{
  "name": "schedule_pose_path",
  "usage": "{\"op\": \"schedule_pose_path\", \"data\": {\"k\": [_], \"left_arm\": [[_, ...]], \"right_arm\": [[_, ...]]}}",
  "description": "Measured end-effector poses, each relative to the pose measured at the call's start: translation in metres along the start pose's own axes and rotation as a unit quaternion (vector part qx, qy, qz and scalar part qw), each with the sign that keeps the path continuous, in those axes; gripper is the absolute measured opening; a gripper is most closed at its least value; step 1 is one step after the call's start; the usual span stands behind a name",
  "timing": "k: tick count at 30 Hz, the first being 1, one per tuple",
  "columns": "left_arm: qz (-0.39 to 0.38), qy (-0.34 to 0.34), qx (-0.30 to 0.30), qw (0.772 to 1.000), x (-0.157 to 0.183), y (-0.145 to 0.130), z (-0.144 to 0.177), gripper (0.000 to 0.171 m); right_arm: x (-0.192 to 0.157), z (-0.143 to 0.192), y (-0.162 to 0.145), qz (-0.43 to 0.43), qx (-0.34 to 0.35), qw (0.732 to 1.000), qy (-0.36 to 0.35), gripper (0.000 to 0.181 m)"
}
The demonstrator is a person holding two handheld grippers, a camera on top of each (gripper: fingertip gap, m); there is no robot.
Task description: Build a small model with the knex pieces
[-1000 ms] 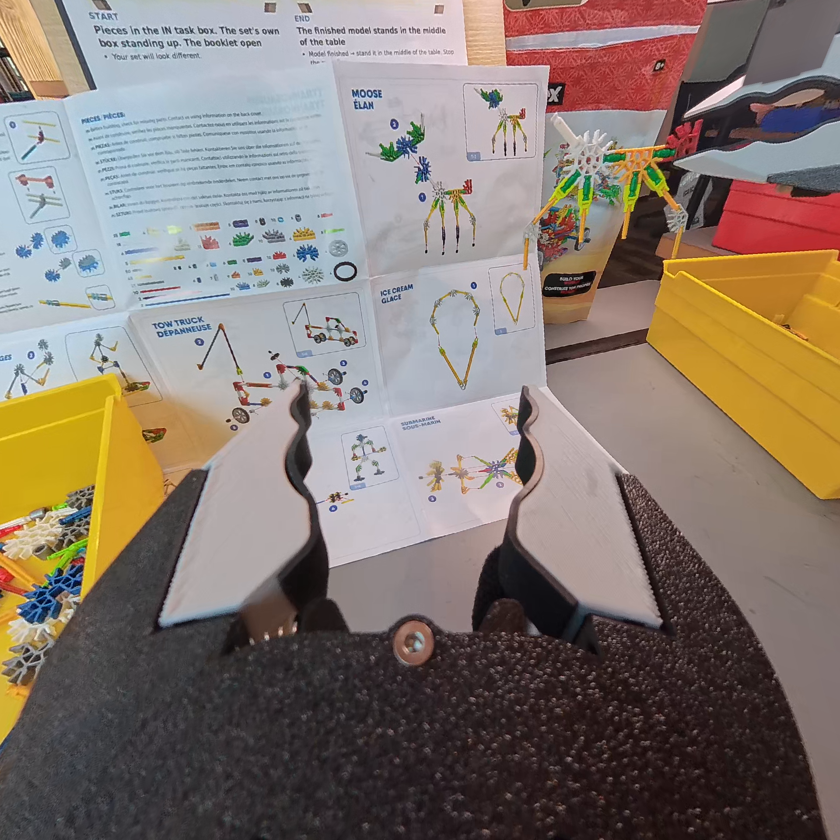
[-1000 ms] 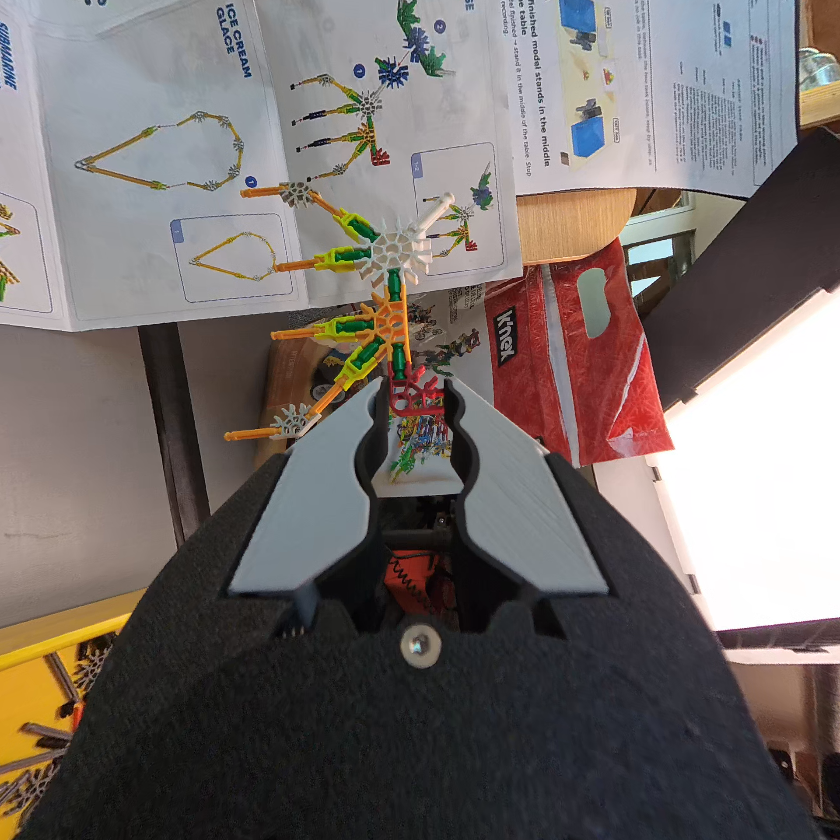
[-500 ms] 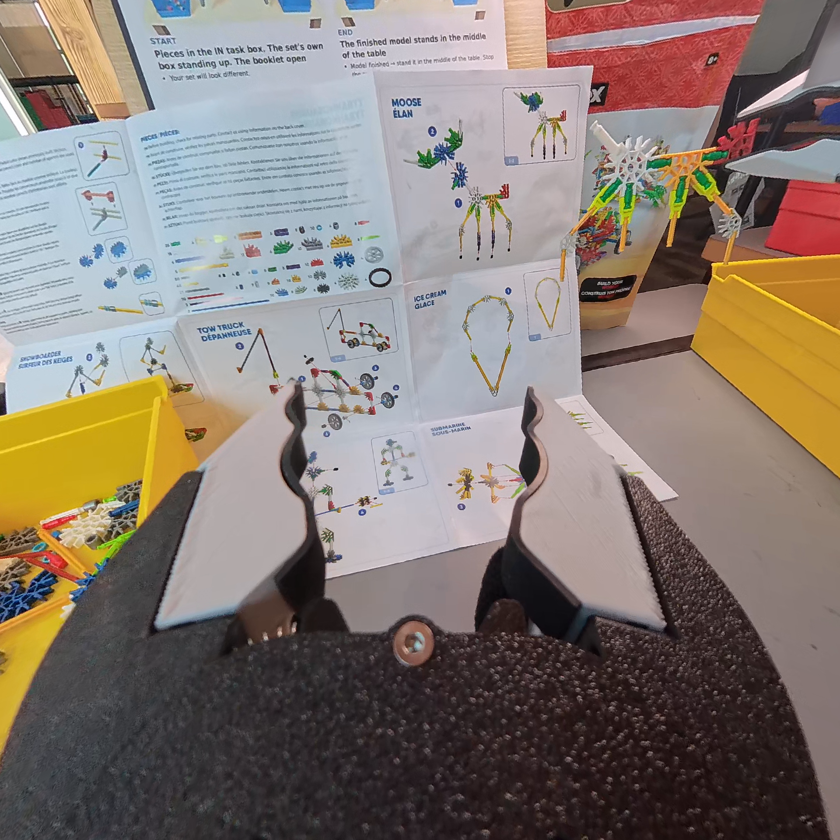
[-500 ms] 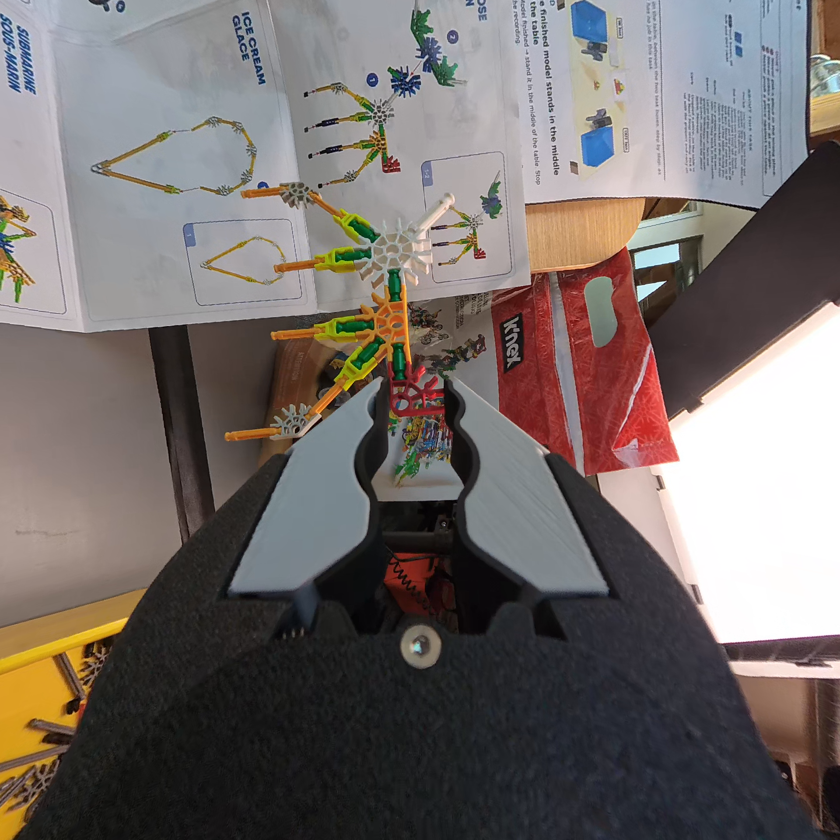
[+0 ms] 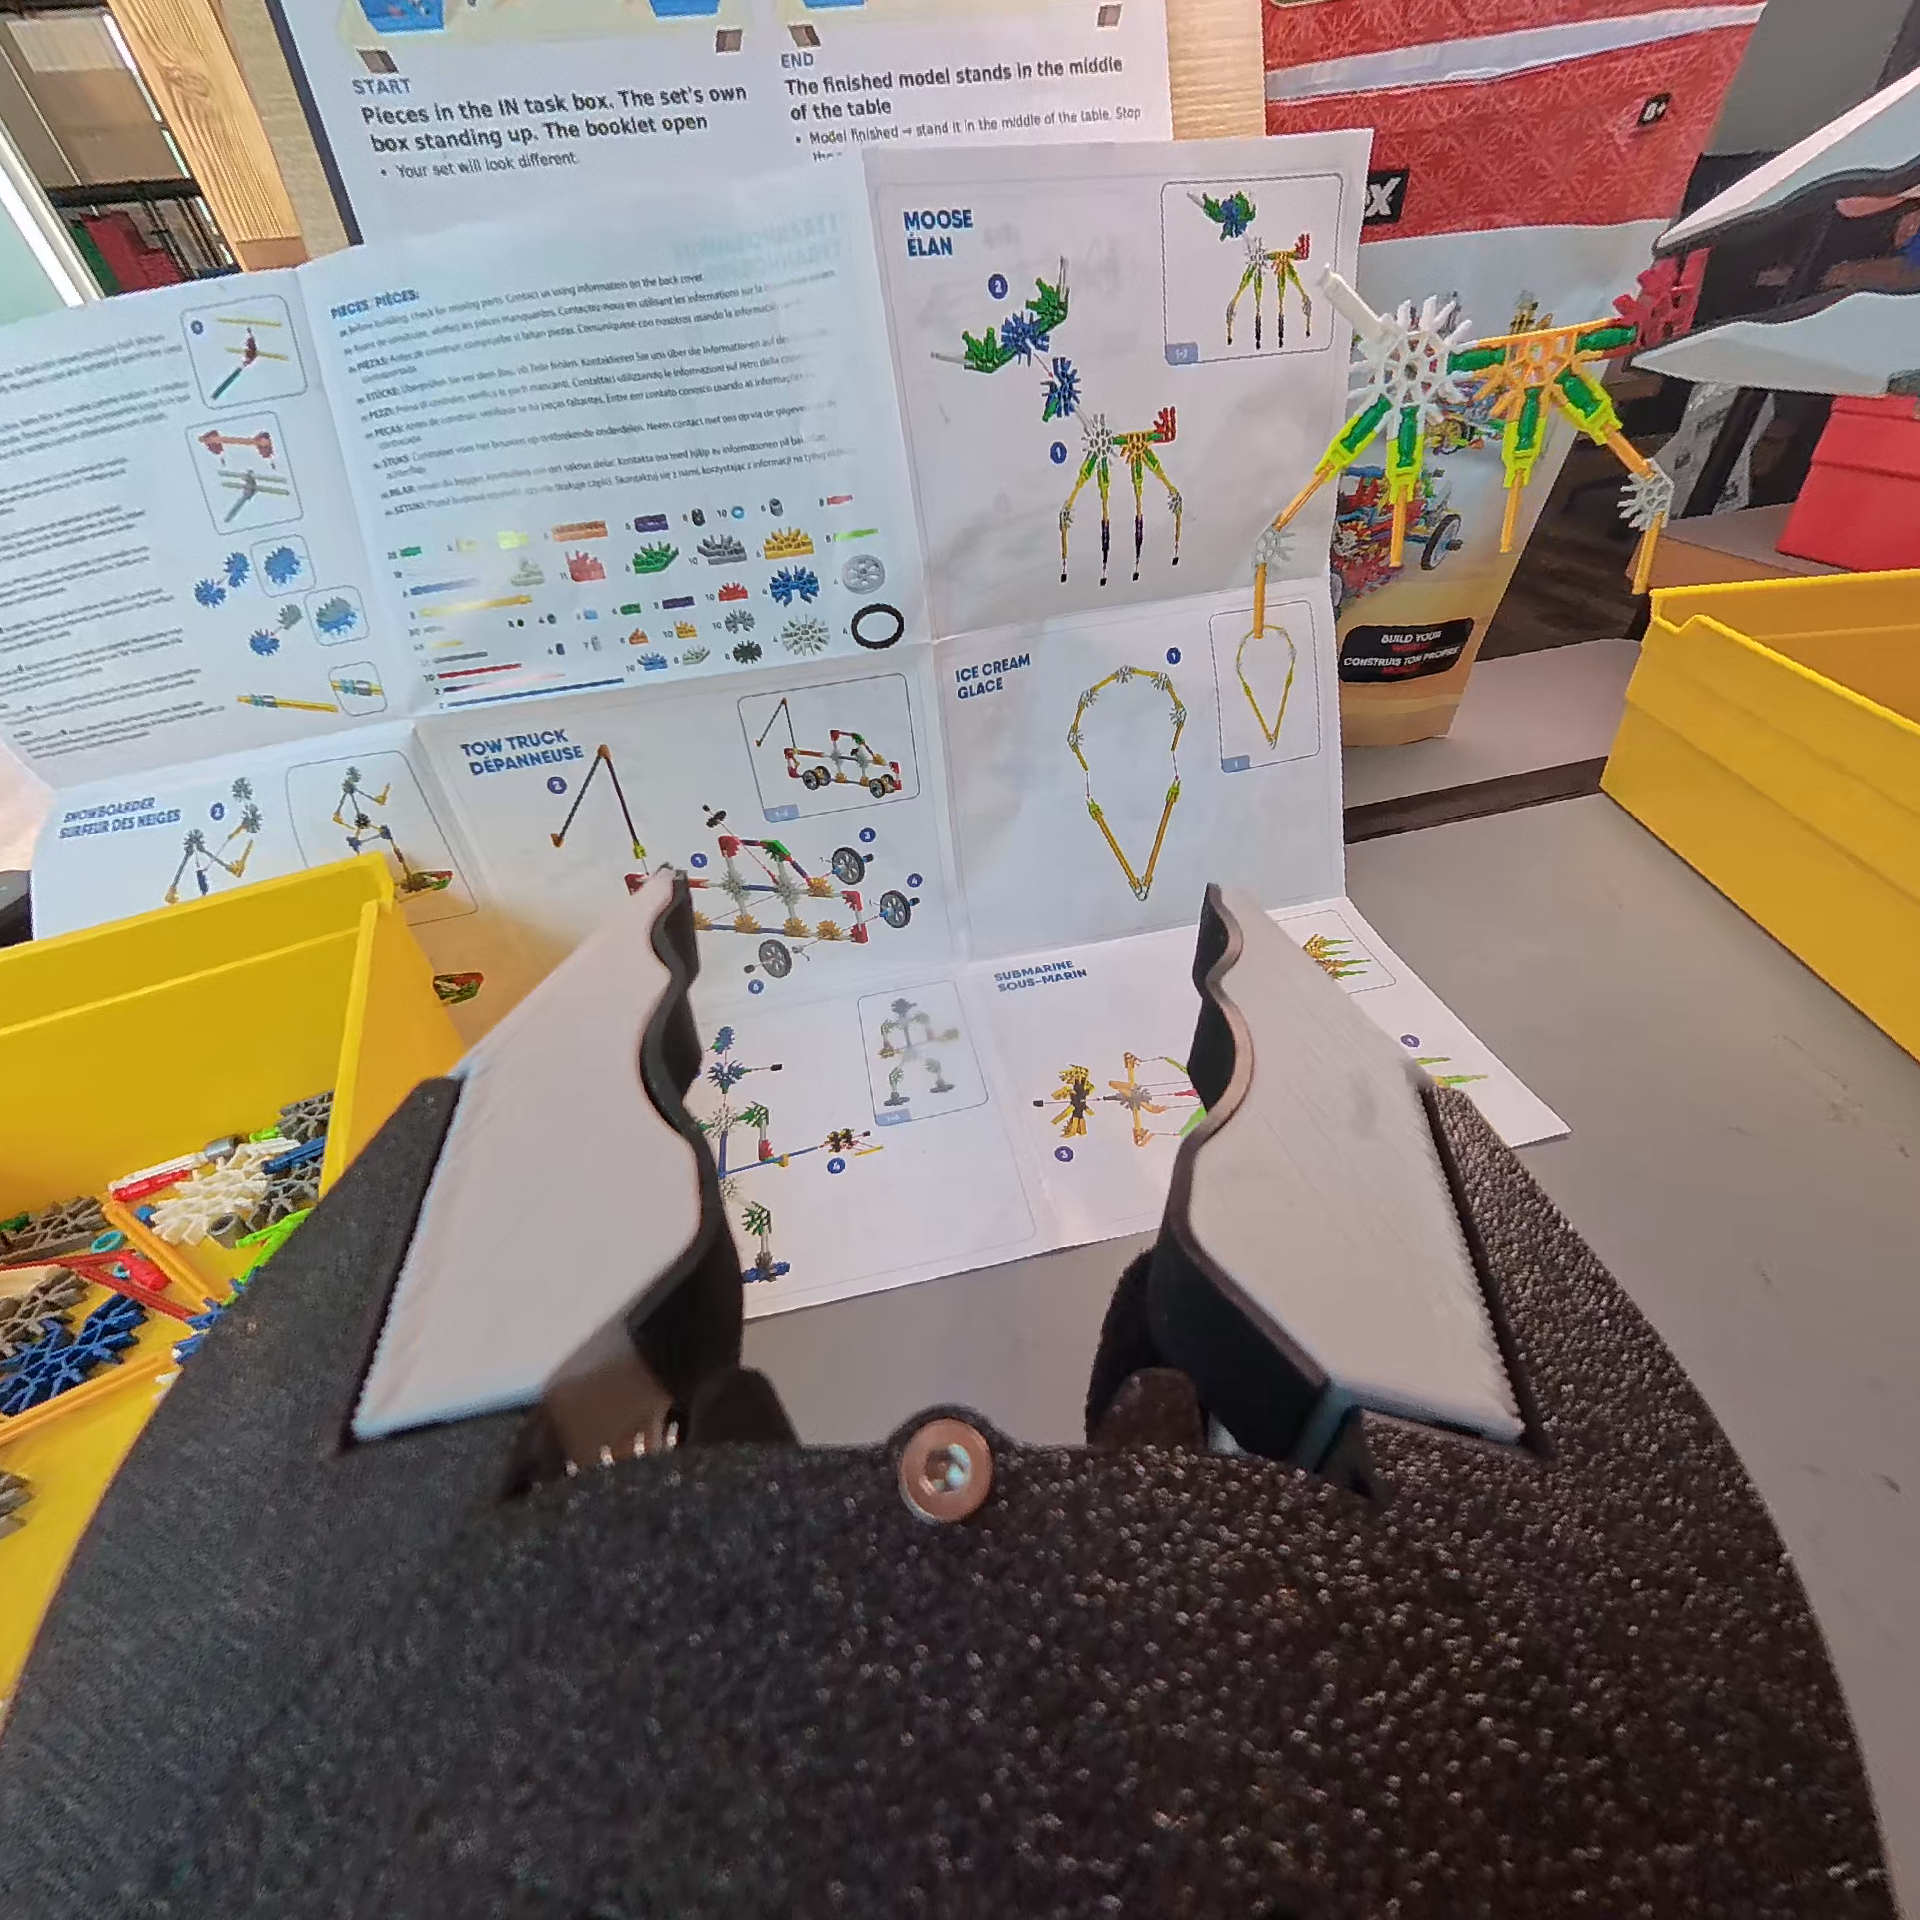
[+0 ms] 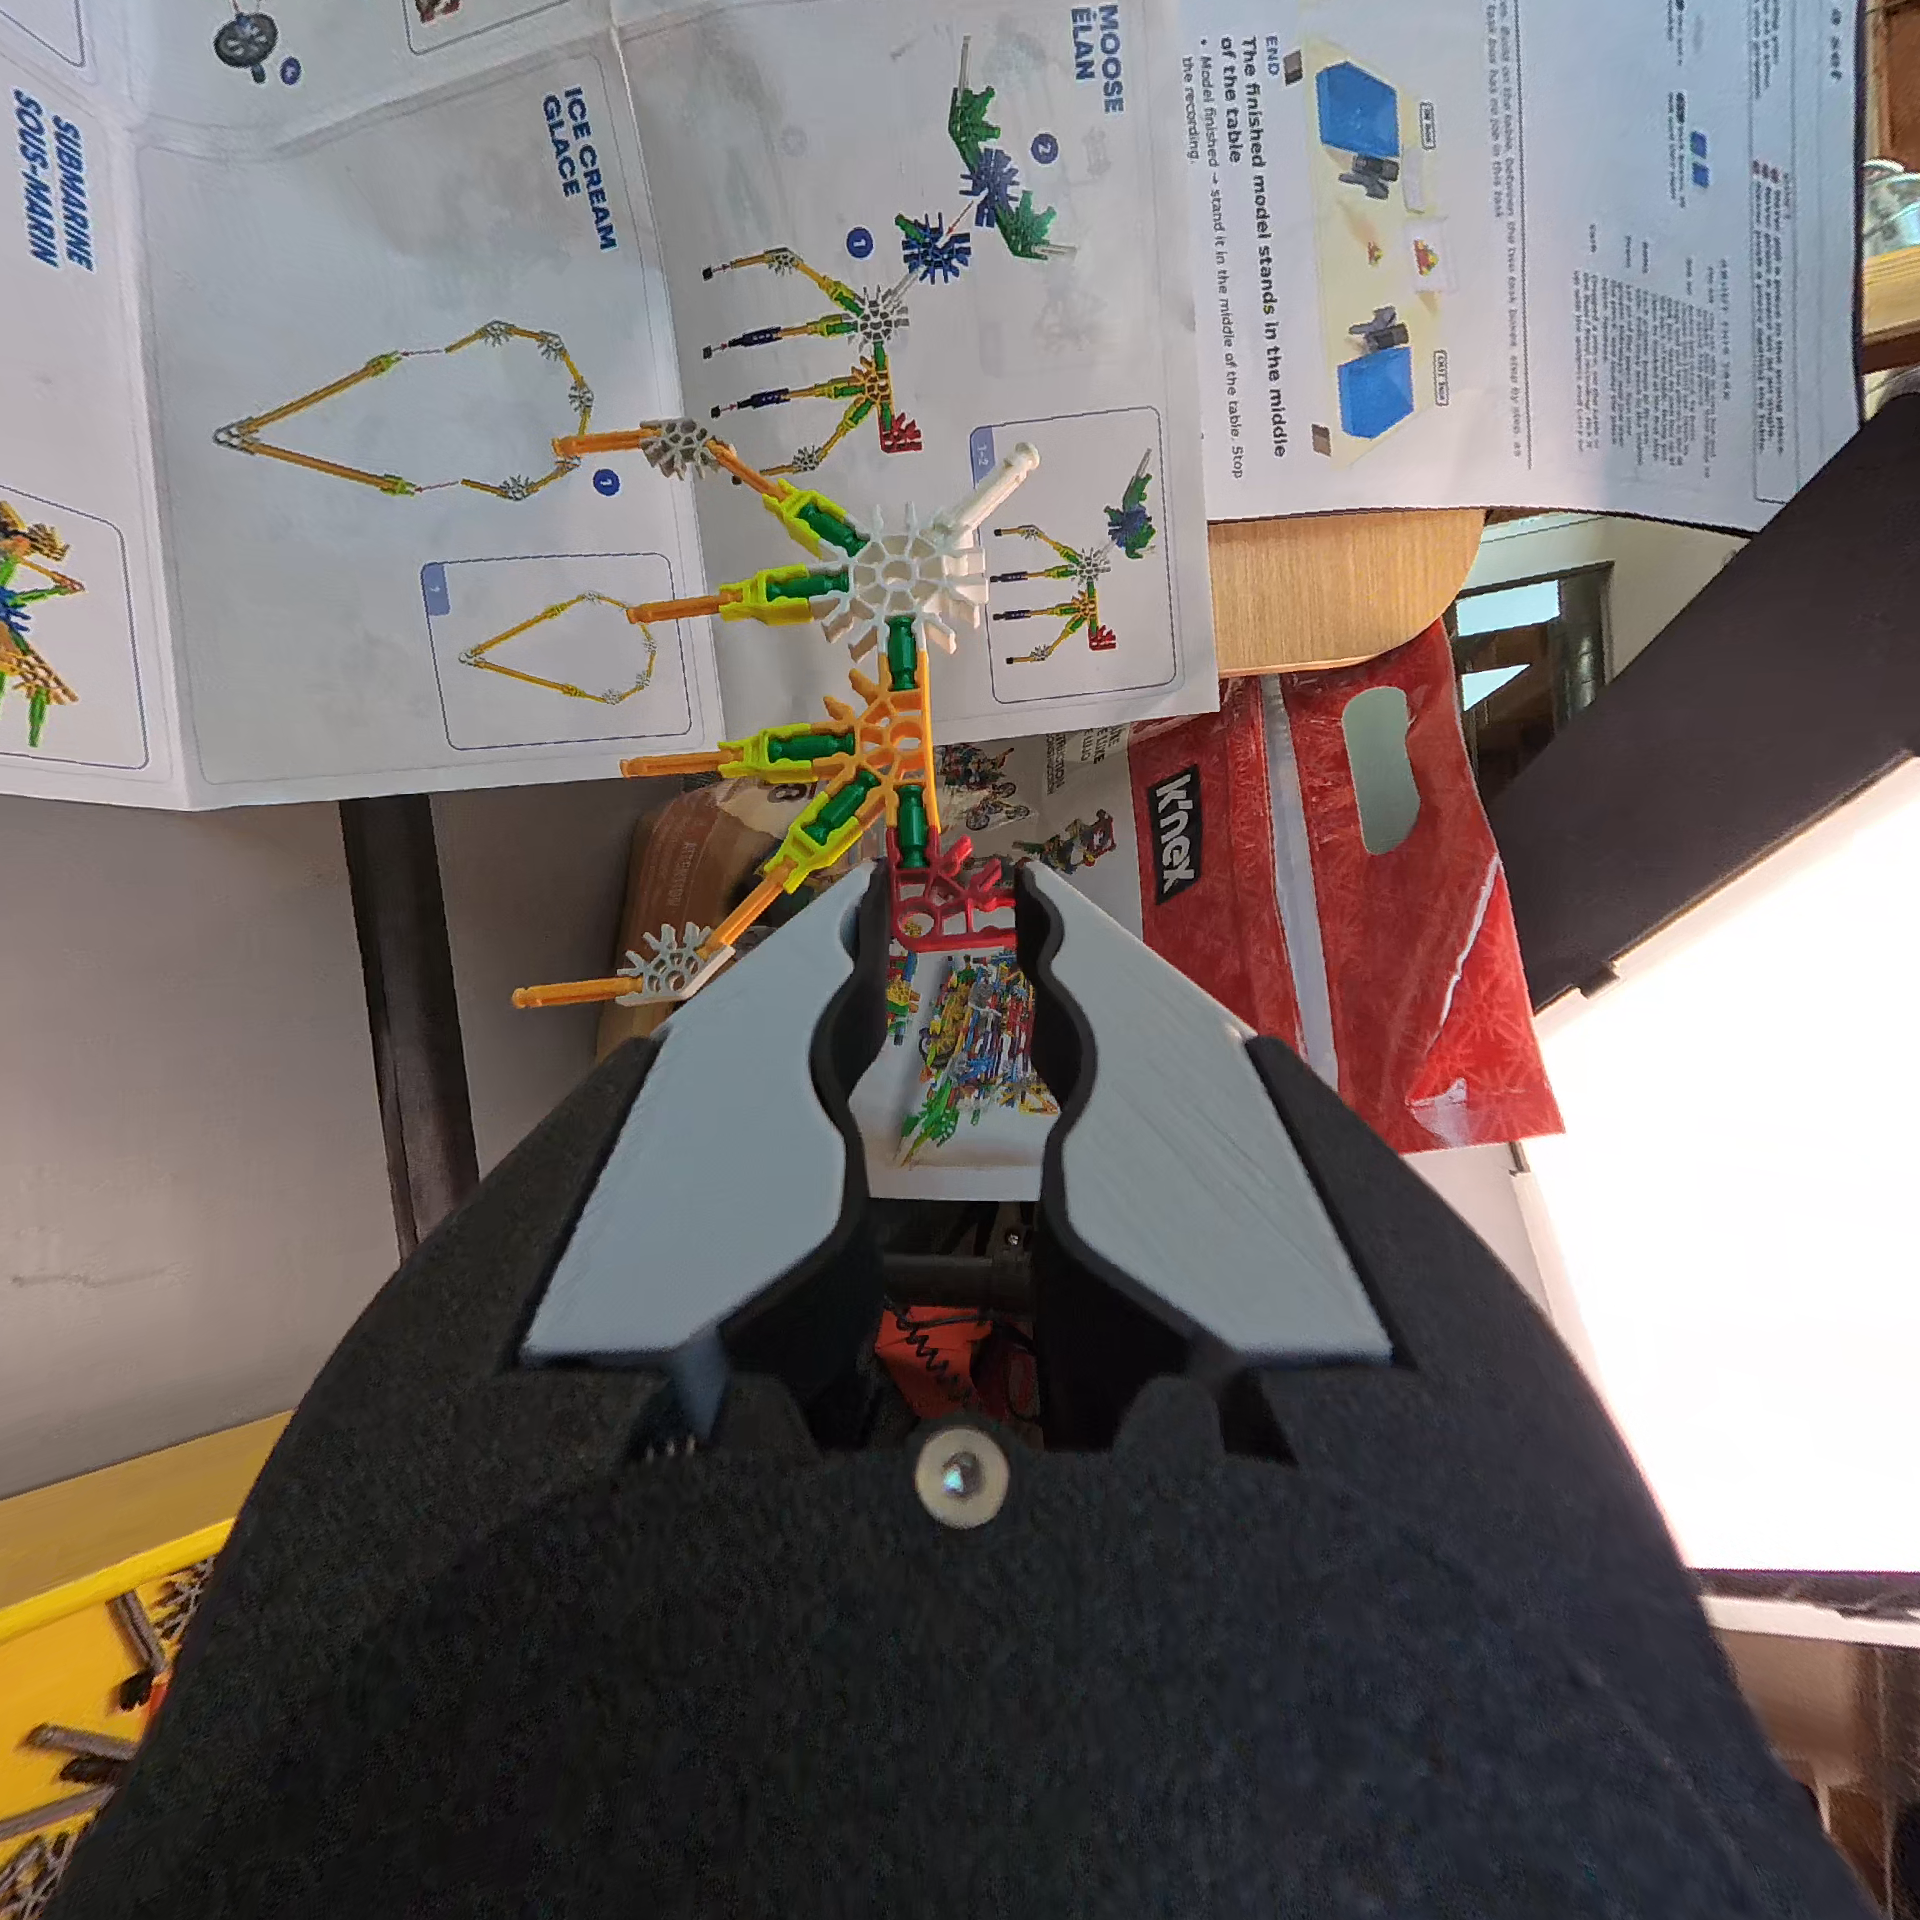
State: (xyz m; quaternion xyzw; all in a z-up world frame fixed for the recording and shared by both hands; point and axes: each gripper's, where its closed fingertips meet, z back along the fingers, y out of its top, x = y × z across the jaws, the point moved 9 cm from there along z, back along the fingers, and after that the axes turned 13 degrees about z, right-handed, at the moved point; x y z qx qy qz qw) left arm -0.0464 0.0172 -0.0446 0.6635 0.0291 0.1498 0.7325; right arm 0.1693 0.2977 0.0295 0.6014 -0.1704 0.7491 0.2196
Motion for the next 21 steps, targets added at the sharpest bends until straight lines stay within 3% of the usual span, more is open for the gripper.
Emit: {"op": "schedule_pose_path", "data": {"k": [21], "left_arm": [[0.000,0.003,0.002,1.000,-0.003,0.000,0.001,0.095]], "right_arm": [[0.008,-0.027,0.018,-0.002,0.012,1.000,-0.001,0.022]]}}
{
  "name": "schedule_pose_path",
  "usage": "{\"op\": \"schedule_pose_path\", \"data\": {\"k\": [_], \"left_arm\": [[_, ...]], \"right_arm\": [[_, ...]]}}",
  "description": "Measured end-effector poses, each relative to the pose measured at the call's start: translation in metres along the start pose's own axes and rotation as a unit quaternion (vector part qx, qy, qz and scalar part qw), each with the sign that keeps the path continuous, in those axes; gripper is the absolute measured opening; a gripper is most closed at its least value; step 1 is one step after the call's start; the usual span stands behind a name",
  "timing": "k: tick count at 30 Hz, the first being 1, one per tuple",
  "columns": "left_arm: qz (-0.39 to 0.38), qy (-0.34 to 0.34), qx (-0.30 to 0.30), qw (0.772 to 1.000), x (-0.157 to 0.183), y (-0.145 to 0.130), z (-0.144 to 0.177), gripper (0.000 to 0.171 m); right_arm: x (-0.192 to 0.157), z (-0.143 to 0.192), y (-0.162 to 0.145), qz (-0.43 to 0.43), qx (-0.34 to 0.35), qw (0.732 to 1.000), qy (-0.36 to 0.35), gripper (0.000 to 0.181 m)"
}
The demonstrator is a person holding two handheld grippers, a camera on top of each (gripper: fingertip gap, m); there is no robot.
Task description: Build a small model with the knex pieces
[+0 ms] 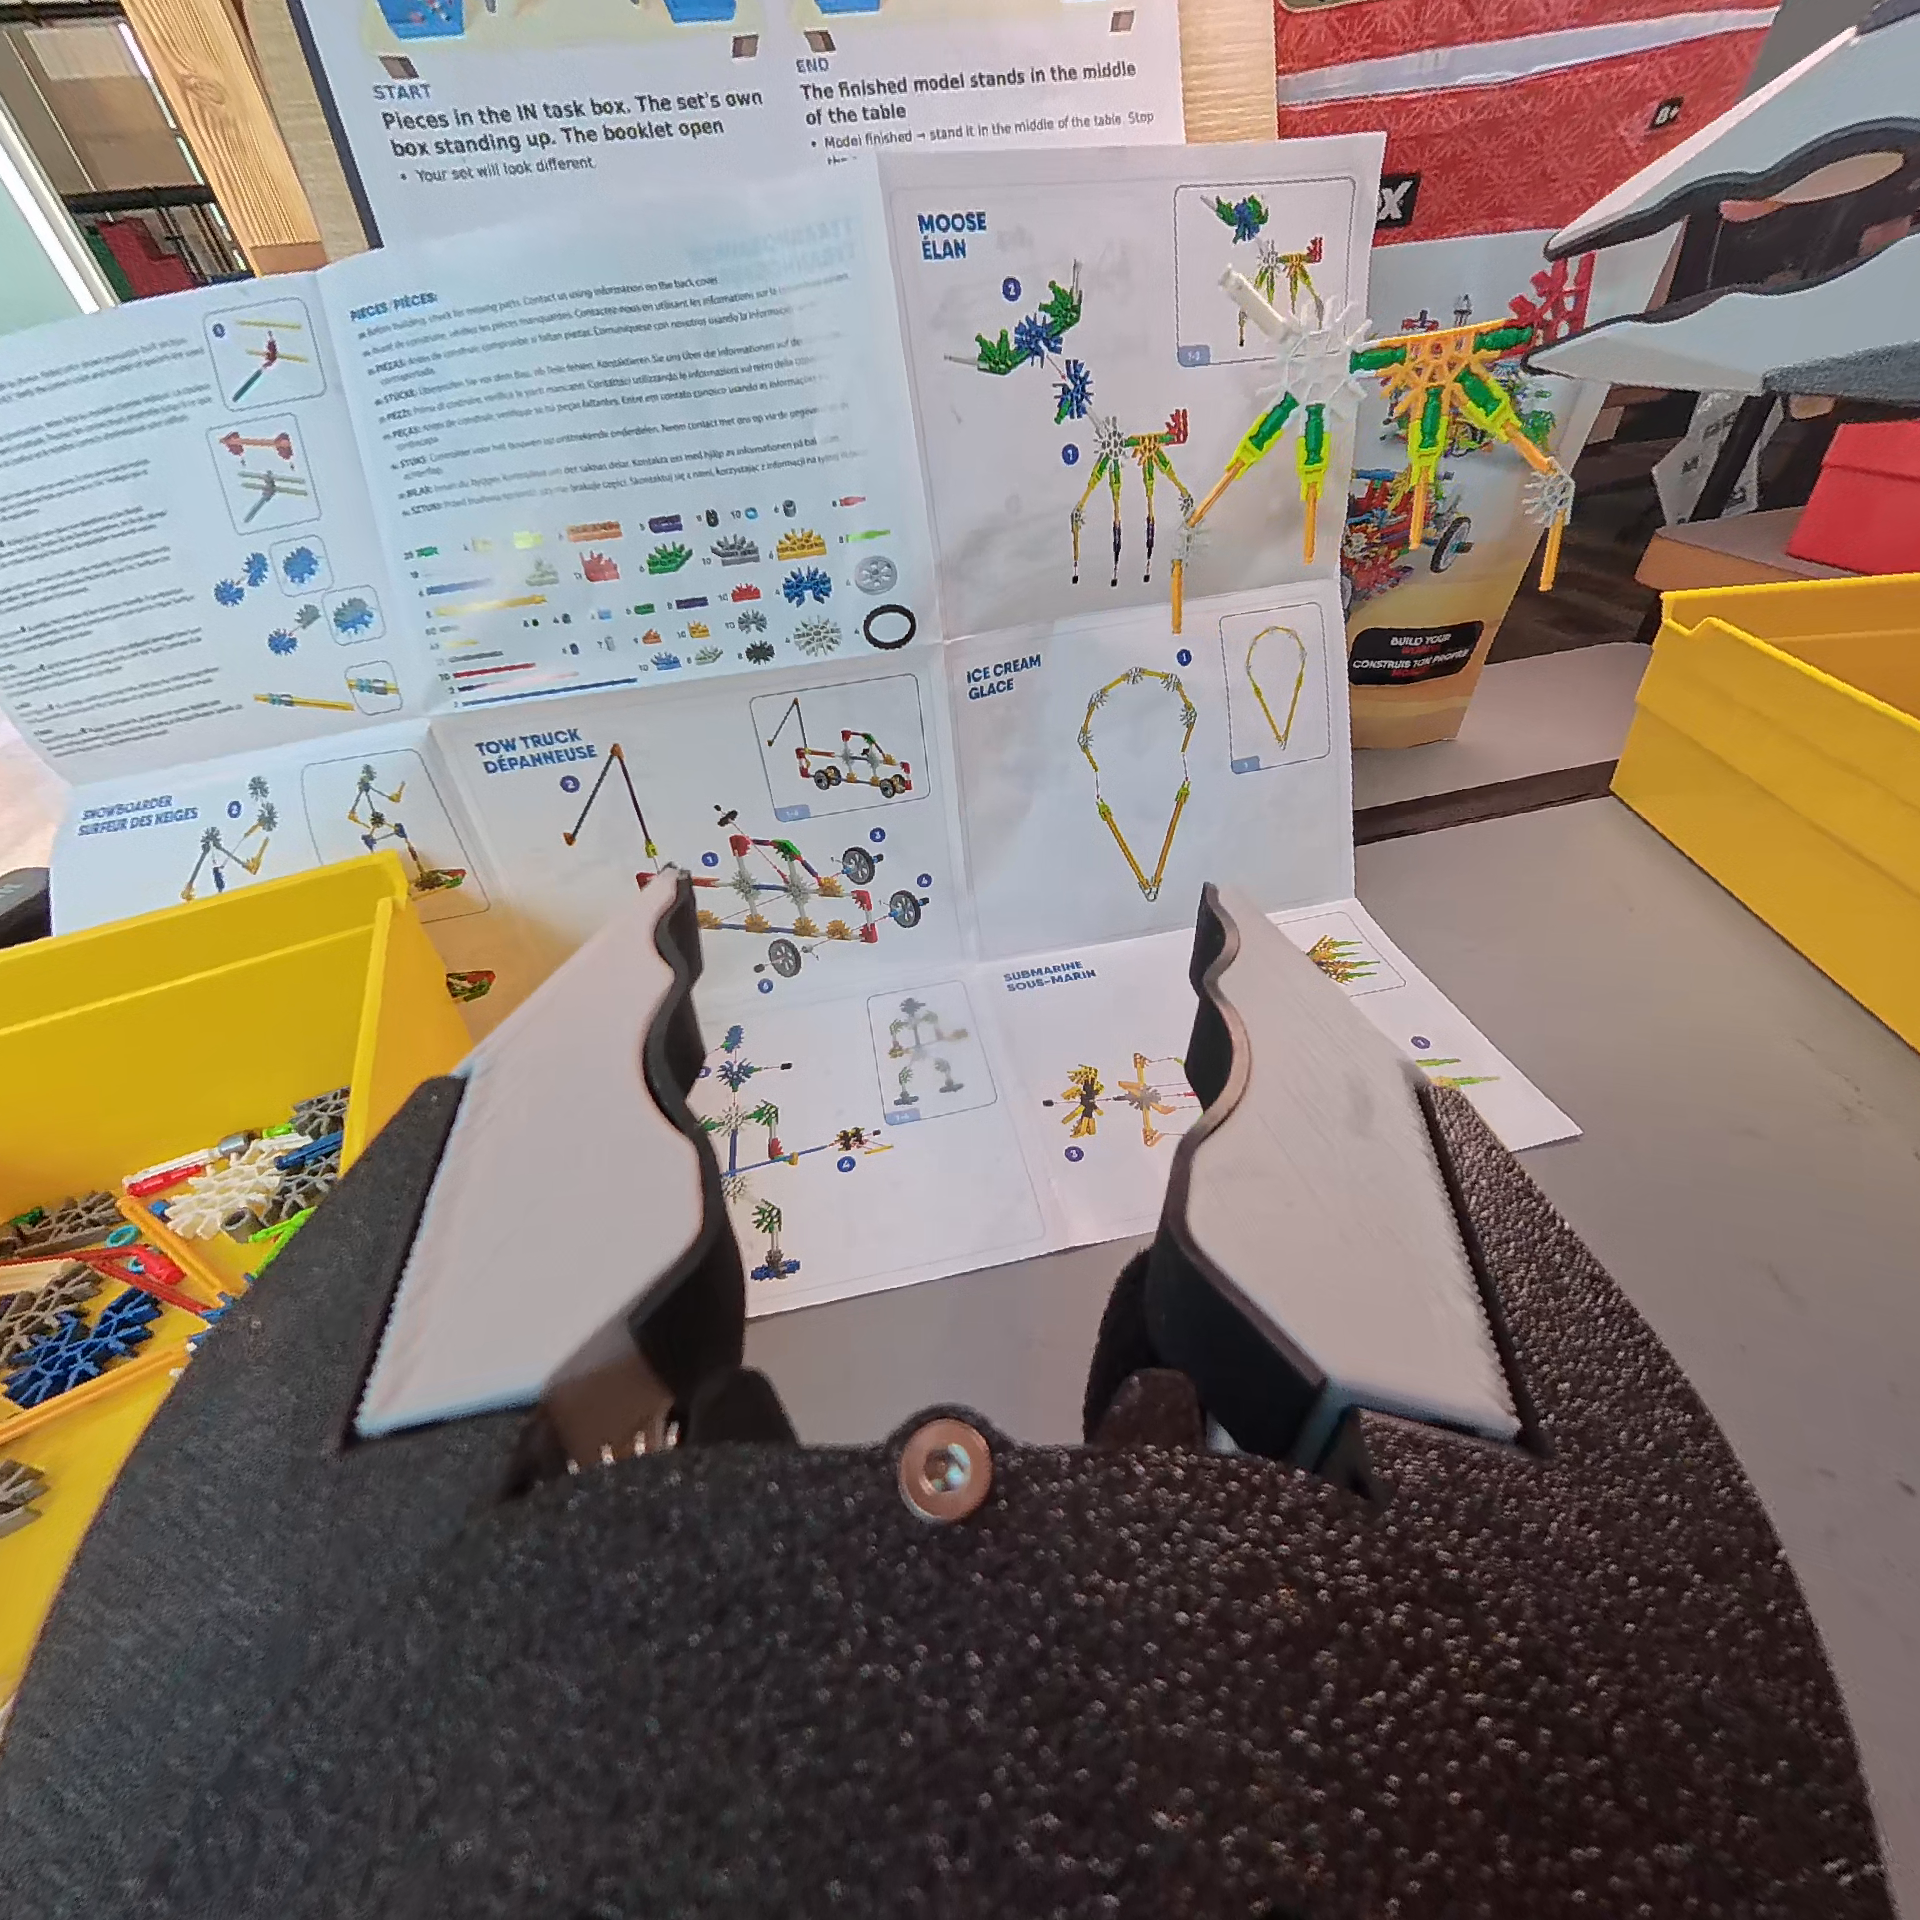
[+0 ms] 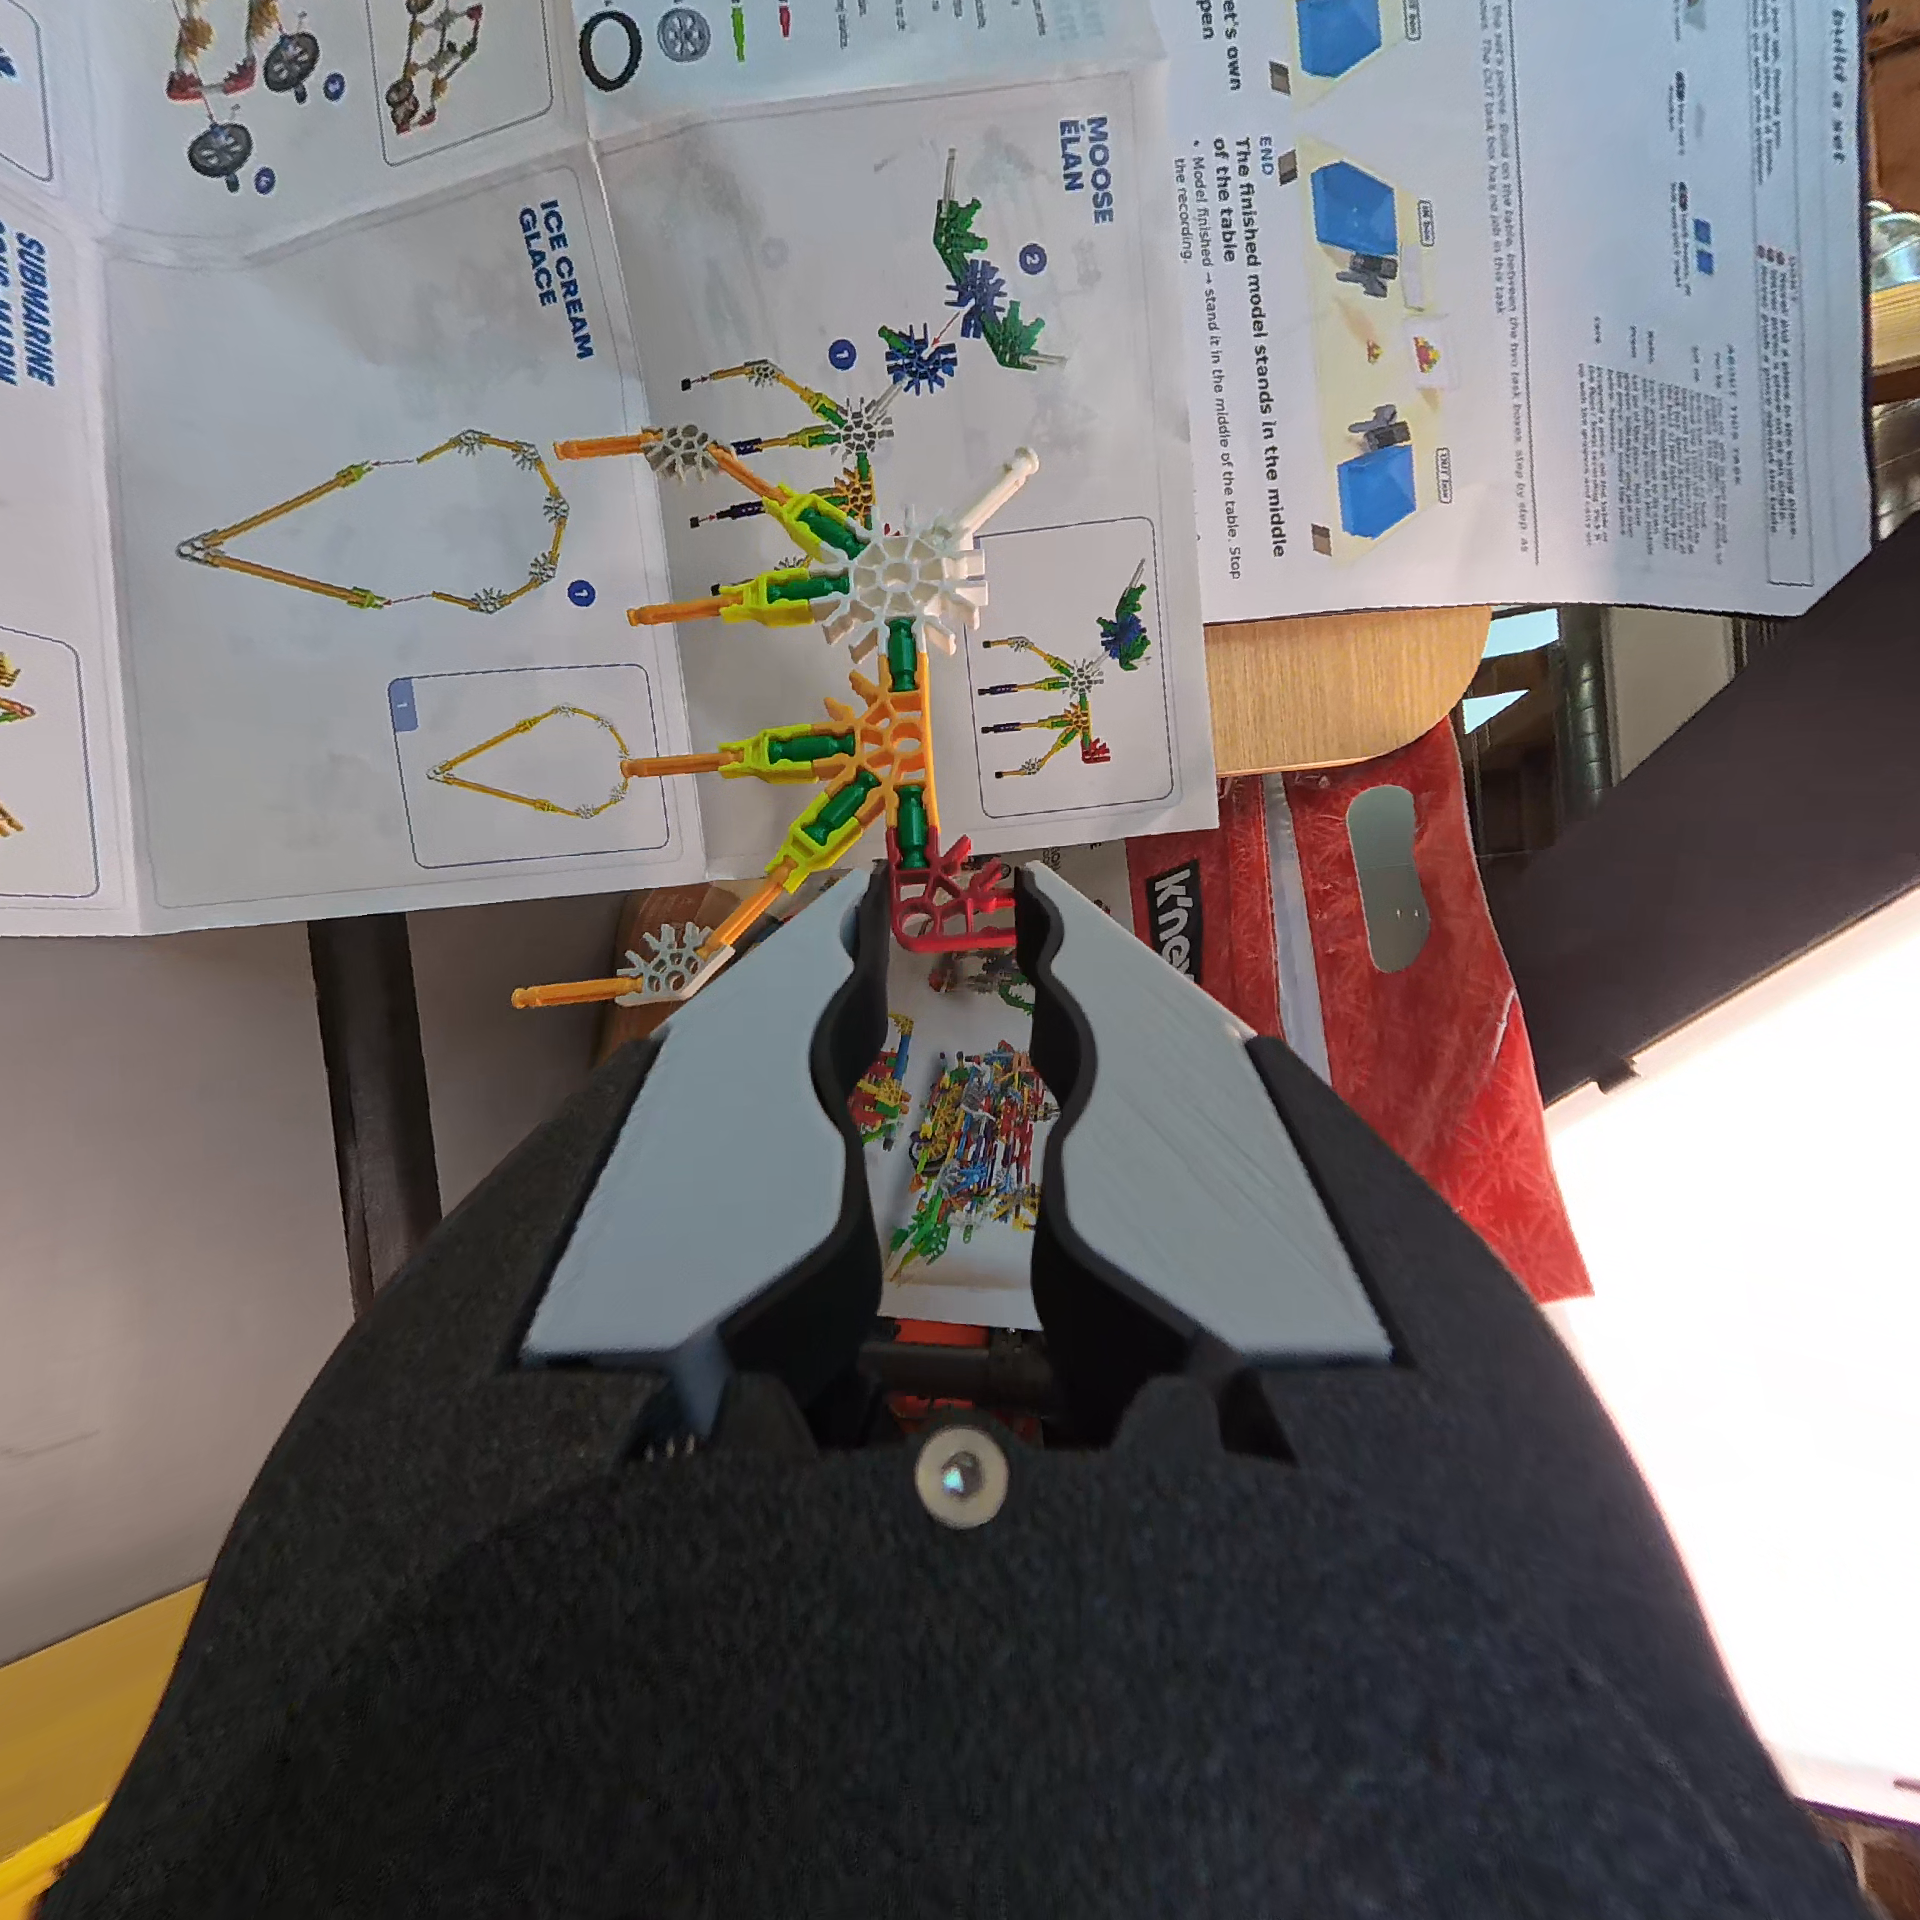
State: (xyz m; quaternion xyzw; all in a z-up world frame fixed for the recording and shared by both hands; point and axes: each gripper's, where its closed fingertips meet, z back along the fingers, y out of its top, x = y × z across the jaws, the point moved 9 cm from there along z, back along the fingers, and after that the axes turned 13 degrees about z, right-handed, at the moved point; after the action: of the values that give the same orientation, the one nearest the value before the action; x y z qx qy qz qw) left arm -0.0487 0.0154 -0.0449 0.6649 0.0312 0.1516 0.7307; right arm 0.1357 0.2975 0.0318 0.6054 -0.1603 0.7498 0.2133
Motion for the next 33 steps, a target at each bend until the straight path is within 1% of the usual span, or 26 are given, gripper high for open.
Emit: {"op": "schedule_pose_path", "data": {"k": [17,20,22,23,25,27,29,30,32,33], "left_arm": [[0.009,0.001,-0.001,1.000,-0.006,-0.001,0.001,0.094],[0.008,0.001,-0.003,1.000,-0.007,-0.002,0.001,0.094],[0.010,-0.003,-0.007,1.000,-0.007,-0.002,0.002,0.093],[0.010,-0.009,-0.018,1.000,-0.006,-0.002,0.002,0.093],[0.012,-0.025,-0.044,0.999,-0.005,0.000,0.005,0.095],[0.011,-0.041,-0.031,0.999,-0.006,0.011,0.019,0.093],[0.002,-0.056,-0.024,0.998,-0.011,0.021,0.033,0.093],[-0.005,-0.066,-0.024,0.998,-0.015,0.024,0.041,0.093],[-0.018,-0.097,-0.031,0.995,-0.022,0.025,0.054,0.092],[-0.022,-0.120,-0.040,0.992,-0.025,0.023,0.060,0.091]], "right_arm": [[0.000,-0.017,0.007,-0.008,0.005,1.000,0.001,0.022],[-0.001,-0.015,0.011,-0.011,0.012,1.000,0.001,0.021],[-0.002,-0.006,0.021,-0.026,0.026,0.999,0.009,0.021],[-0.003,0.001,0.029,-0.041,0.037,0.998,0.026,0.022],[-0.009,0.022,0.055,-0.093,0.063,0.992,0.064,0.021],[-0.024,0.049,0.091,-0.134,0.085,0.980,0.118,0.021],[-0.049,0.077,0.127,-0.168,0.095,0.964,0.185,0.022],[-0.065,0.090,0.145,-0.185,0.102,0.951,0.225,0.022],[-0.102,0.113,0.177,-0.225,0.125,0.915,0.312,0.022],[-0.121,0.121,0.190,-0.247,0.138,0.895,0.344,0.022]]}}
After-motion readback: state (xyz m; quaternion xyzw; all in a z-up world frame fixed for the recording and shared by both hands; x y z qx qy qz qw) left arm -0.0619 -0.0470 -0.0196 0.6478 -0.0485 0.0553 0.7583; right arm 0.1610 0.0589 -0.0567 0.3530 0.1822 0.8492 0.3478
